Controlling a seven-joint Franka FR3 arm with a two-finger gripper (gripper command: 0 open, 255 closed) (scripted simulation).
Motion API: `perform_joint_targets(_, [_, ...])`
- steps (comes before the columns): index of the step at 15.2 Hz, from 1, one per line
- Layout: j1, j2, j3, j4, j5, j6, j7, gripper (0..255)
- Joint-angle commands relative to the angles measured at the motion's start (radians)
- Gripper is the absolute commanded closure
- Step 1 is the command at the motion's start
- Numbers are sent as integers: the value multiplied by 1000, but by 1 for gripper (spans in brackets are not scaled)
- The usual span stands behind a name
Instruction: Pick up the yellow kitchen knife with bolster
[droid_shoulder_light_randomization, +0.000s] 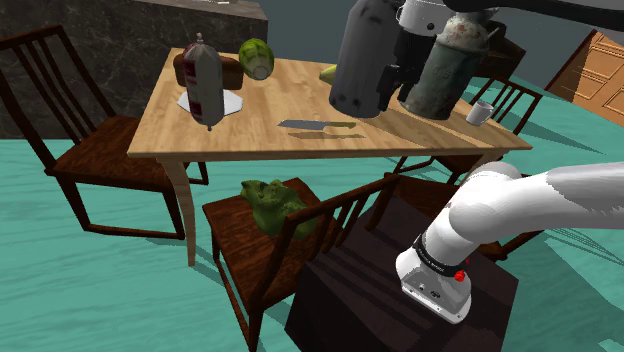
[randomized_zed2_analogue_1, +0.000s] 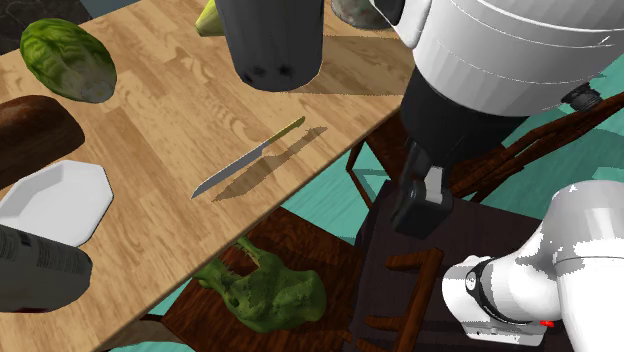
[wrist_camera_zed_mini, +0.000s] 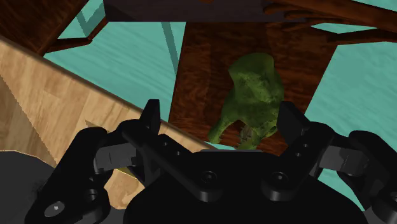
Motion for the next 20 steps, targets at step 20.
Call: perform_joint_targets(20, [146,527,-396,36,-89,611,-841,0])
